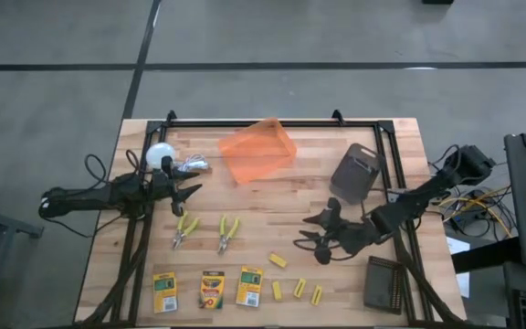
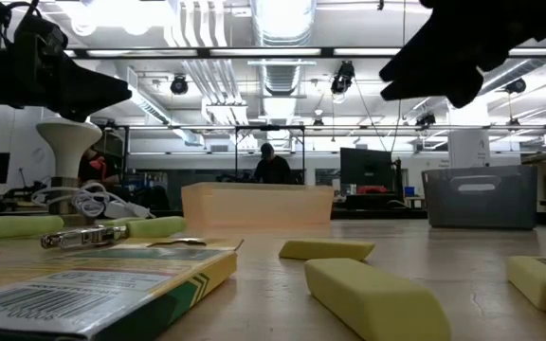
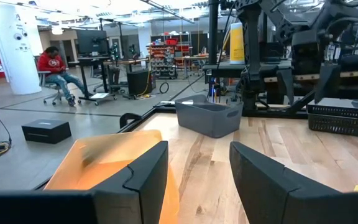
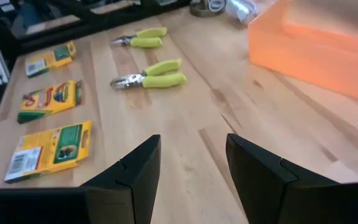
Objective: Pick & Place School Supplies
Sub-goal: Put the yellow eraser into the black basket
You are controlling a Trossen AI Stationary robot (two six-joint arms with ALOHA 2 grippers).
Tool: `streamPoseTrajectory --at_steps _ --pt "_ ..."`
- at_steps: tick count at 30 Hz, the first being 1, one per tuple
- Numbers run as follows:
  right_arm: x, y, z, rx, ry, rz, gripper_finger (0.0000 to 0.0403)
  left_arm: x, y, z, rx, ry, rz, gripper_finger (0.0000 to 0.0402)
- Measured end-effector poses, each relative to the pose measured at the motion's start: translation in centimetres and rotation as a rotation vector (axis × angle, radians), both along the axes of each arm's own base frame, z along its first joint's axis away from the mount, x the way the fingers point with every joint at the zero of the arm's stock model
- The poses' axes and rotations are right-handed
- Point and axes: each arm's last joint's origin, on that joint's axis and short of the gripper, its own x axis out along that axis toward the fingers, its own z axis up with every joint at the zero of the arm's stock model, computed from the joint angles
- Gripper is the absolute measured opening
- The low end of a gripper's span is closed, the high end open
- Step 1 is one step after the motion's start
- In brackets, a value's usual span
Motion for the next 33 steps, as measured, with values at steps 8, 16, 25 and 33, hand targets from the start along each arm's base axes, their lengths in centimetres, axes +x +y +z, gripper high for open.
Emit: streamPoseTrajectory --at_steps 8,16,25,33 --pt "2.2 1.3 -0.8 0.003 -0.006 0.001 0.0178 0.0 0.0 0.0 0.000 -0.001 0.000 0.0179" --pt "5.2 2.7 -1.6 -0.027 0.005 0.007 0.0178 0.0 0.0 0.0 0.000 0.000 0.000 0.0179" --pt "7.3 4.1 -2.8 -0.055 0.072 0.003 0.0178 0.0 0.0 0.0 0.000 -0.001 0.000 0.0179" --pt "7.5 4.5 -3.3 0.123 0.156 -0.101 0.0178 0.0 0.0 0.0 0.000 0.000 0.000 0.0179"
